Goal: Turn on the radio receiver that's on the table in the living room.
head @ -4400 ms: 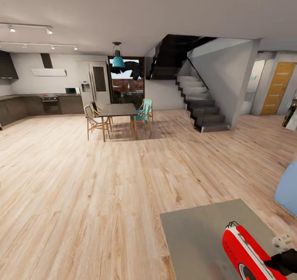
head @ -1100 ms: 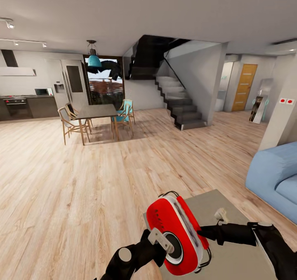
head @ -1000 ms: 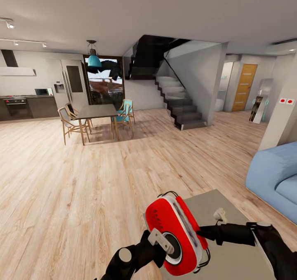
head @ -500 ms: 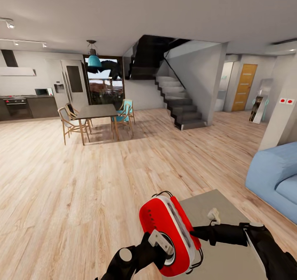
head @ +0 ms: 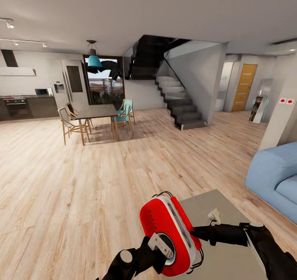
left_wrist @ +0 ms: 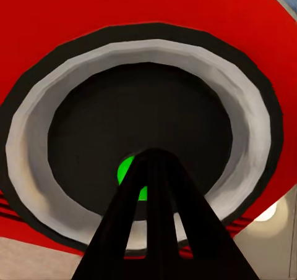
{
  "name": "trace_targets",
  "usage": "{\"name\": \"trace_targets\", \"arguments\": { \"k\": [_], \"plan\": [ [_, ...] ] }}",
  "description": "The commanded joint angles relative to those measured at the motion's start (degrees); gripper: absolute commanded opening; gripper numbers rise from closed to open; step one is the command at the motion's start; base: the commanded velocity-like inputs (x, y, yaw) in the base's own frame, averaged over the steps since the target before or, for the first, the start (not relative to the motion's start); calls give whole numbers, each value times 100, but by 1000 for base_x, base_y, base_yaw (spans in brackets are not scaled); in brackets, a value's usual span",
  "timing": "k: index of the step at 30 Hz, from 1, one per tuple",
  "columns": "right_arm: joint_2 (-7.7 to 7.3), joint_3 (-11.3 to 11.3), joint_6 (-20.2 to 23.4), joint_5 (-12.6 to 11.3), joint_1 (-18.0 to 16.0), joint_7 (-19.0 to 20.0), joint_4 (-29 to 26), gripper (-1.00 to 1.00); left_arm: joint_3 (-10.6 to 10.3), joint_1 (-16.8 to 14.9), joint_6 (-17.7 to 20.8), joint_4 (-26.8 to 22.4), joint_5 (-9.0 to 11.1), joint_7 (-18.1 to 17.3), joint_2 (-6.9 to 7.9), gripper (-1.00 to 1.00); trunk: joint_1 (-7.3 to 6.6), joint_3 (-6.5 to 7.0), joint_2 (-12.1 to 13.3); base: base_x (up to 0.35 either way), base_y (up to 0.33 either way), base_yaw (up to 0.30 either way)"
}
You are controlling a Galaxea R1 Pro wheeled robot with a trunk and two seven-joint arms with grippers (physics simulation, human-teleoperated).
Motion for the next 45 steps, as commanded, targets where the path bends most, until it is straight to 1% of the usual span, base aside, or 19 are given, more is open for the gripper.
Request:
{"name": "trace_targets", "arguments": {
  "k": [1,13,18,20,22,24,26,28,31,33,35,37,38,39,41,42,43,44,45],
  "plan": [
    [3,-3,39,-71,1,42,-9,-100,1,1,-5,19,-27,2,0,-100,0,0,0,0,0,0],
    [3,-1,39,-70,-1,40,-9,-100,10,-4,-18,94,-34,4,0,-100,0,0,0,0,0,0],
    [3,5,39,-56,-2,-91,-4,-100,10,-4,-28,-2,-21,33,0,-100,0,0,0,0,0,0],
    [3,6,36,-41,-1,-319,-2,-100,10,-6,-25,-120,-18,42,0,-100,0,0,0,0,0,0],
    [3,6,27,-32,0,-915,-1,-100,14,-5,-22,-251,-17,46,0,-100,0,0,0,0,0,0],
    [3,2,16,-30,-1,-1309,1,-100,23,-7,-22,-281,-22,47,0,-100,0,0,0,0,0,0],
    [3,-1,5,-29,2,-1608,5,-100,62,-8,-17,-293,-24,52,0,-100,0,0,0,0,0,0],
    [0,-2,0,-29,3,-1759,7,-100,156,-7,-15,-295,-29,52,0,-100,0,0,0,0,0,0],
    [-2,-3,0,-27,4,-1890,8,-100,474,-9,-20,-285,-33,49,0,-100,0,0,0,0,0,0],
    [-4,-4,4,-23,4,-1958,8,-100,780,-9,-24,-255,-40,52,0,-100,0,0,0,0,0,0],
    [-5,-2,20,-21,4,-2064,8,-100,1193,-9,-32,-221,-53,56,0,-100,0,0,0,0,0,0],
    [-6,-8,31,-21,4,-2225,6,-100,1748,-8,-36,-112,-62,88,0,-100,0,0,0,0,0,0],
    [-6,-9,36,-20,4,-2328,3,-100,2099,-5,-40,2,-65,127,0,-100,0,0,0,0,0,0],
    [-6,-10,40,-20,4,-2439,2,-100,2495,-3,-46,151,-60,183,0,-100,0,0,0,0,0,0],
    [-6,-4,45,-16,4,-2646,1,-100,3405,-2,-57,470,-42,295,0,-100,0,0,0,0,0,0],
    [-6,3,51,-13,4,-2724,0,-100,3892,-1,-65,592,-39,330,0,-100,0,0,0,0,0,0],
    [-6,6,101,13,4,-2794,0,-100,4613,-1,-104,729,-43,360,0,-100,0,0,0,0,0,0],
    [-6,3,188,64,4,-2824,-2,-100,5055,-1,-155,803,-49,366,0,-100,0,0,0,0,0,0],
    [-6,1,324,149,4,-2843,-5,-100,5448,1,-215,883,-58,372,0,-100,0,0,0,0,0,0]
  ]
}}
